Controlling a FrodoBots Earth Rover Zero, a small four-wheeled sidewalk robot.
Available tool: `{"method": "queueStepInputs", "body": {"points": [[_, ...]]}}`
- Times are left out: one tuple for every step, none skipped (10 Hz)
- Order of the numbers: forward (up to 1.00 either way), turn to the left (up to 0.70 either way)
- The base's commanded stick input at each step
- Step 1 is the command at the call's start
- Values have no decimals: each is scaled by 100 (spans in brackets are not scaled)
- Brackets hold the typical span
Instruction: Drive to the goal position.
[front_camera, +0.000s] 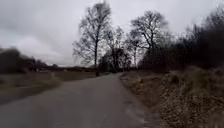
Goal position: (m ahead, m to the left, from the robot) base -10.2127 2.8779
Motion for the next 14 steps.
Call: {"method": "queueStepInputs", "body": {"points": [[100,0],[100,0],[100,0],[100,0],[100,0],[100,0],[100,0],[100,0],[100,0],[100,0],[100,0],[100,30],[100,40],[100,40]]}}
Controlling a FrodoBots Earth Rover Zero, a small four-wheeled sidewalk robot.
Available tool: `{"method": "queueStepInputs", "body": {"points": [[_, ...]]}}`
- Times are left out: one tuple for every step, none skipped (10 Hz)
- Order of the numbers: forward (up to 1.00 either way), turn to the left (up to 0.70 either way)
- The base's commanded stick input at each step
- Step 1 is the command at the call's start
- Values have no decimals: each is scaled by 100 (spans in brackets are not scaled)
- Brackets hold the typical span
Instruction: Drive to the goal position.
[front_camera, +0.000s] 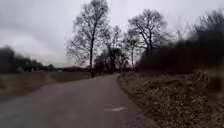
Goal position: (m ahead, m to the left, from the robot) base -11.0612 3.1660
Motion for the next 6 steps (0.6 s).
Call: {"method": "queueStepInputs", "body": {"points": [[100,39],[100,19],[100,0],[100,0],[100,8],[100,22]]}}
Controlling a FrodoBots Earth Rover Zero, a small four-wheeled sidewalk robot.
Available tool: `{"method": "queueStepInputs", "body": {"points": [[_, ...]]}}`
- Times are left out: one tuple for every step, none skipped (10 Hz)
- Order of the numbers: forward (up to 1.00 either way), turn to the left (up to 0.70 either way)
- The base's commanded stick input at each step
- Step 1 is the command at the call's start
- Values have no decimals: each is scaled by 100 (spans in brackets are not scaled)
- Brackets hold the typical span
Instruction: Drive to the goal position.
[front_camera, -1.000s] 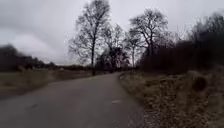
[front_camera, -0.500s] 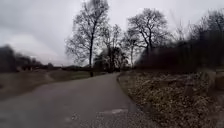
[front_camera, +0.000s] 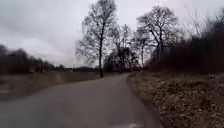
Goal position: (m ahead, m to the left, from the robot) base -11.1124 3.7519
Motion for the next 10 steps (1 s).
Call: {"method": "queueStepInputs", "body": {"points": [[100,35],[100,40],[100,25],[100,0],[100,0],[100,0],[100,0],[100,0],[100,0],[100,0]]}}
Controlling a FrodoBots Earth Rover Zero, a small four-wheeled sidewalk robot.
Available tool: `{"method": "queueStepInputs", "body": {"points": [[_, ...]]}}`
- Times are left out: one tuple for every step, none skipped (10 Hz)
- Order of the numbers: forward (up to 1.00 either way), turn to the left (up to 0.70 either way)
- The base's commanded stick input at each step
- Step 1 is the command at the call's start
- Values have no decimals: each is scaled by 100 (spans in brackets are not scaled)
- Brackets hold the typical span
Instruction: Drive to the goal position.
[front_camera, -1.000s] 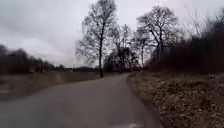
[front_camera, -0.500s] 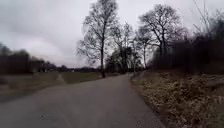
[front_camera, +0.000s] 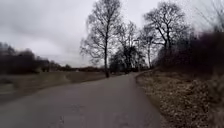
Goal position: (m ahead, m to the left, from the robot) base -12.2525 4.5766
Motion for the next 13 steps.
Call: {"method": "queueStepInputs", "body": {"points": [[100,0],[100,0],[100,0],[100,0],[100,0],[100,0],[100,0],[100,10],[100,20],[100,30],[100,40],[100,40],[100,40]]}}
